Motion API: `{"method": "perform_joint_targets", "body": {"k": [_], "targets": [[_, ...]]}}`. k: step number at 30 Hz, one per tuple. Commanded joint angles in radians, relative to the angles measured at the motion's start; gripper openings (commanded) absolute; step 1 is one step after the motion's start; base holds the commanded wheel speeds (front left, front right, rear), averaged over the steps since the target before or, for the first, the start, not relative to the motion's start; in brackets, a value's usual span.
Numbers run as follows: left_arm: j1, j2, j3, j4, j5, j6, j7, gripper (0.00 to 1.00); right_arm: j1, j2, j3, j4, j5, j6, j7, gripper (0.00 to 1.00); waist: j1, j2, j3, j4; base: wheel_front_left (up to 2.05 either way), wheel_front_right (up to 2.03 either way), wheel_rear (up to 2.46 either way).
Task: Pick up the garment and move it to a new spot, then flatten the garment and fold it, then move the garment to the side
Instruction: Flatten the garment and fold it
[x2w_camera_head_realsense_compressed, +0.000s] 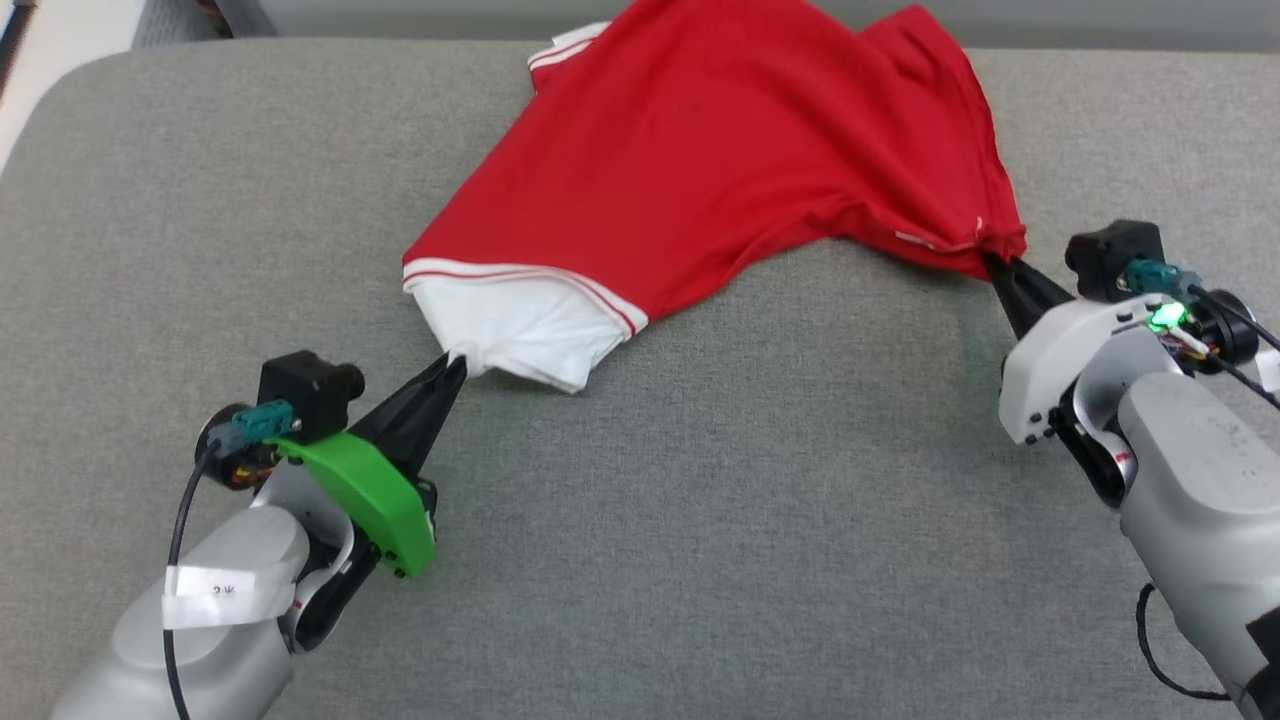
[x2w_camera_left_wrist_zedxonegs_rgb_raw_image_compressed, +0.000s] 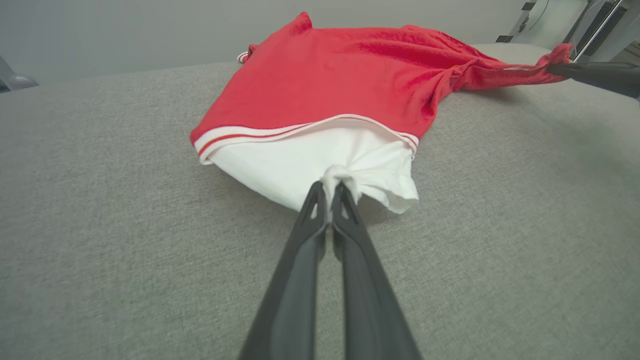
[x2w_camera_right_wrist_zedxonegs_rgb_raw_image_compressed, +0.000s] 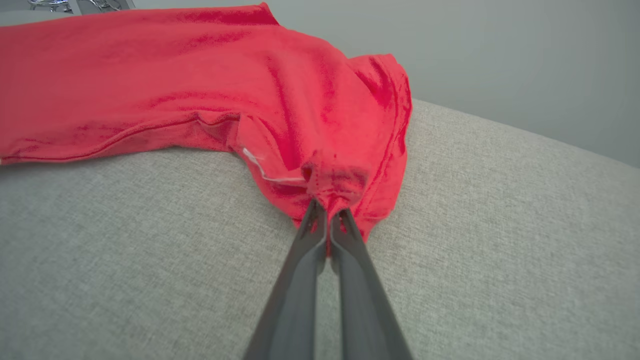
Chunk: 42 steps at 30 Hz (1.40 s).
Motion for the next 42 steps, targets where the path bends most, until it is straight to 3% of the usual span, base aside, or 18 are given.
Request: {"method": "perform_joint_targets", "body": {"k": [1, 13, 22, 33, 42], "targets": [[0.026, 0.015, -0.002, 0.009, -0.004, 0.005, -0.003, 0.0, 0.03, -0.014, 0.011, -0.019, 0.038, -0.008, 0.008, 0.0, 0.0002, -0.0001, -0.077, 0.024, 0.0, 0.0, 0.0], [0.19, 0.08, -0.113, -0.023, -0.014, 0.005, 0.019, 0.0, 0.28, -0.154, 0.107, -0.186, 0.306, -0.008, 0.117, 0.0, 0.0002, -0.0001, -0.212, 0.043, 0.0, 0.0, 0.0], [0.309, 0.125, -0.159, -0.112, -0.07, 0.006, 0.05, 0.0, 0.473, -0.265, 0.091, -0.317, 0.418, -0.008, 0.219, 0.0, 0.0002, -0.0001, -0.284, 0.032, 0.0, 0.0, 0.0], [0.449, 0.243, -0.196, -0.305, -0.117, 0.031, 0.107, 0.0, 0.759, -0.337, -0.06, -0.512, 0.476, -0.008, 0.359, 0.0, 0.0002, -0.0001, -0.322, 0.019, 0.0, 0.0, 0.0], [0.49, 0.297, -0.203, -0.443, -0.132, 0.062, 0.131, 0.0, 0.952, -0.304, -0.236, -0.738, 0.442, -0.008, 0.451, 0.0, 0.0002, -0.0001, -0.31, 0.011, 0.0, 0.0, 0.0]]}}
